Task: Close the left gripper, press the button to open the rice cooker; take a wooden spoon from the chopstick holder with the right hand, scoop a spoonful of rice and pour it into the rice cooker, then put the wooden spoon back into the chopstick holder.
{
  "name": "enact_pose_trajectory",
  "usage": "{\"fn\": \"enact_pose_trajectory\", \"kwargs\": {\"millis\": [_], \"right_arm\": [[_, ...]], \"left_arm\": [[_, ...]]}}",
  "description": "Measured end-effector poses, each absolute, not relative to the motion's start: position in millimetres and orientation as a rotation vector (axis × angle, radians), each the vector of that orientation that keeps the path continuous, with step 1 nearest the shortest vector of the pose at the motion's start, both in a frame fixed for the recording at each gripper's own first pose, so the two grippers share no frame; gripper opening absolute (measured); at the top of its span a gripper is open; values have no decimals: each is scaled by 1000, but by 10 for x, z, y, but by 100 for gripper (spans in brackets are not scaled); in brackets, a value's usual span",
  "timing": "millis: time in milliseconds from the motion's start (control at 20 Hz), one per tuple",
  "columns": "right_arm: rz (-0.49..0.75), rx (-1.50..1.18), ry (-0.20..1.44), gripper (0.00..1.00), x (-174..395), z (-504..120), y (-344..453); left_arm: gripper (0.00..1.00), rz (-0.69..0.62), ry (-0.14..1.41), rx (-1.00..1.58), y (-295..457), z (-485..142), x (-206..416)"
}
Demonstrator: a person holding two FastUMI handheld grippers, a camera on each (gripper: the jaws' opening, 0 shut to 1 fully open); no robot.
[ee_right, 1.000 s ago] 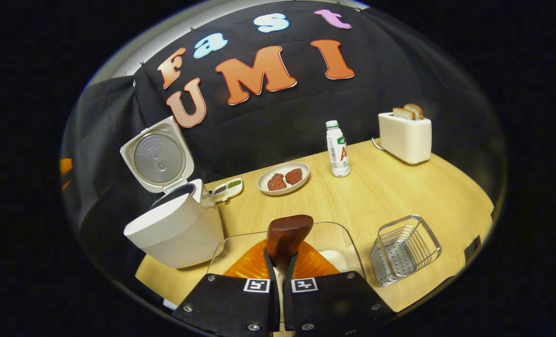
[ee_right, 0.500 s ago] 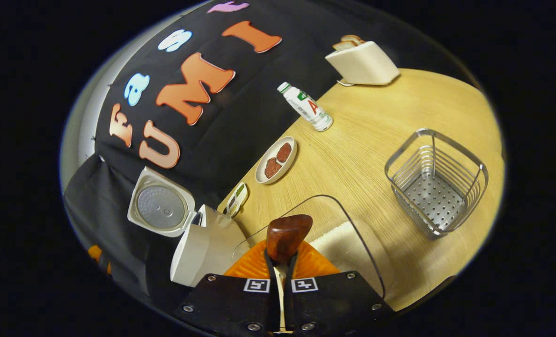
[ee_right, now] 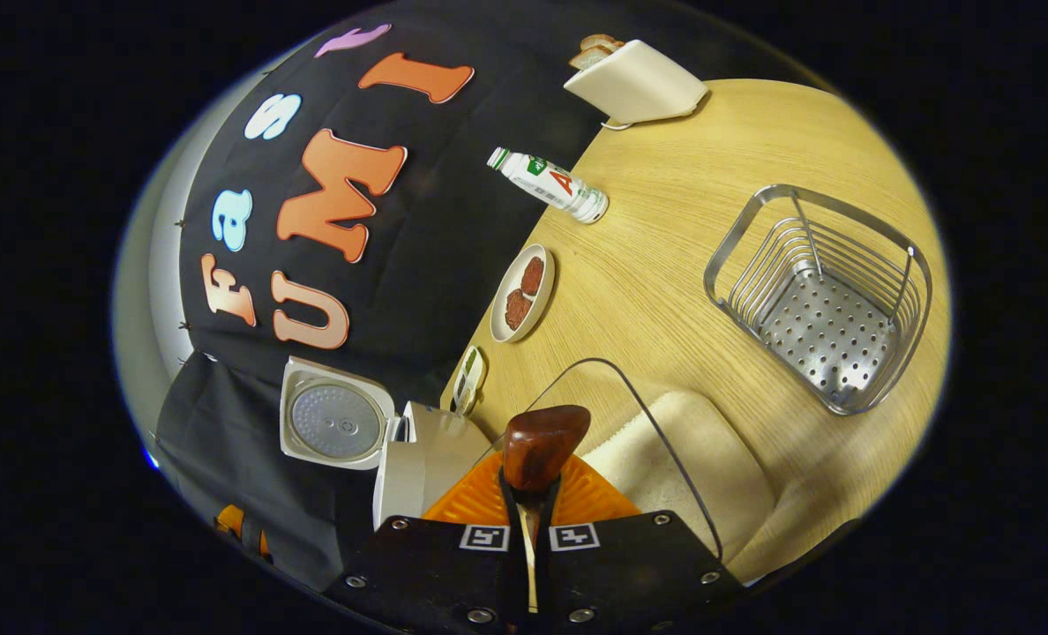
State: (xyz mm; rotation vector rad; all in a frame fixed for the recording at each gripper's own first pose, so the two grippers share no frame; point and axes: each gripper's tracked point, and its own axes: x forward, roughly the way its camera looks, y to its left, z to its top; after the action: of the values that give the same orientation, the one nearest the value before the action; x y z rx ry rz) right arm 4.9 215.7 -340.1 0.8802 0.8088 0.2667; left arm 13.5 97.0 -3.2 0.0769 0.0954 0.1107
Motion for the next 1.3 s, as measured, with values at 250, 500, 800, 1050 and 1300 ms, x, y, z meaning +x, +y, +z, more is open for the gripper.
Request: {"fn": "enact_pose_trajectory", "kwargs": {"millis": [250, 500, 800, 1050, 1300], "right_arm": [[244, 907, 763, 2, 176, -3117, 1967], [232, 969, 770, 2, 211, -2896, 1924], [191, 1020, 752, 3, 304, -2554, 1996], [253, 1023, 729, 2, 526, -2150, 2348], [318, 1024, 715, 2, 804, -1825, 2840]], "left_arm": [[100, 103, 80, 76, 950, 15, 175], [100, 96, 76, 70, 949, 30, 239], [100, 65, 82, 61, 887, -34, 362], [100, 33, 103, 44, 859, -145, 417], [100, 30, 105, 33, 966, -149, 468]]}}
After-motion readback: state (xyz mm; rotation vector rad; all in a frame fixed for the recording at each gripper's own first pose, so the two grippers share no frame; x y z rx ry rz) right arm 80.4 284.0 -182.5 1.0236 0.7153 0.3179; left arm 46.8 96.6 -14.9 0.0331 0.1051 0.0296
